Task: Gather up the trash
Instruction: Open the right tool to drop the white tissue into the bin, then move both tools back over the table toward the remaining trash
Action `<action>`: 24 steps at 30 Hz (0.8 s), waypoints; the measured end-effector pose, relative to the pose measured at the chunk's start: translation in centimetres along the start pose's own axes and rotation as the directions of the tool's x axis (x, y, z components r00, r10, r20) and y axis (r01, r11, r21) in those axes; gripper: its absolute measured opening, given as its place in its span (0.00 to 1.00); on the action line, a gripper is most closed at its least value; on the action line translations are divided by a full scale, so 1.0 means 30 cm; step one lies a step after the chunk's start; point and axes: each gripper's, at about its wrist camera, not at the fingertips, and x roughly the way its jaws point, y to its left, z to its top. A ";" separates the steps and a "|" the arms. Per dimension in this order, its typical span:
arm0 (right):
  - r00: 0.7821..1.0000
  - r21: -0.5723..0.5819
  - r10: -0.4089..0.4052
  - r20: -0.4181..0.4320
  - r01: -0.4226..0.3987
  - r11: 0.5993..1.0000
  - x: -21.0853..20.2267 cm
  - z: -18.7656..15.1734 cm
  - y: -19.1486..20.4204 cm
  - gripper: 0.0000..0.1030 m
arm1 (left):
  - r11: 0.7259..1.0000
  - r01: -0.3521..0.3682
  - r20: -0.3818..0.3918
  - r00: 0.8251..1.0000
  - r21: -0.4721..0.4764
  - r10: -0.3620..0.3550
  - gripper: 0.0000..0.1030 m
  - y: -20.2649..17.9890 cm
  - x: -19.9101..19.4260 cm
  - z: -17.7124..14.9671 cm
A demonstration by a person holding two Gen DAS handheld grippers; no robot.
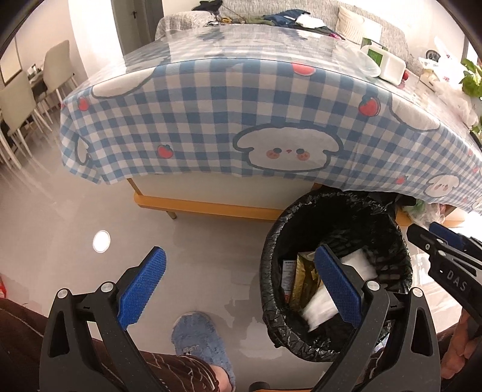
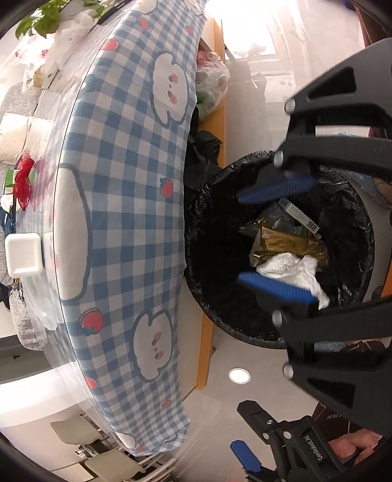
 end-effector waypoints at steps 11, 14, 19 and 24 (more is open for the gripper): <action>0.998 0.031 -0.057 0.024 0.056 0.998 -0.069 0.004 -0.057 0.89 | 1.000 0.002 0.007 1.000 0.002 -0.002 0.94 -0.007 -0.011 0.004; 0.996 0.031 -0.076 0.056 0.074 0.997 -0.117 0.014 -0.068 0.92 | 1.000 0.002 0.028 1.000 0.005 -0.003 0.94 -0.012 -0.040 0.016; 0.990 0.042 -0.087 0.107 0.083 0.996 -0.195 0.035 -0.085 0.92 | 0.999 0.024 0.067 0.997 0.021 -0.025 0.94 -0.023 -0.102 0.043; 0.982 0.046 -0.099 0.164 0.092 0.995 -0.268 0.061 -0.093 0.92 | 0.998 0.057 0.087 0.994 0.035 -0.059 0.94 -0.038 -0.157 0.072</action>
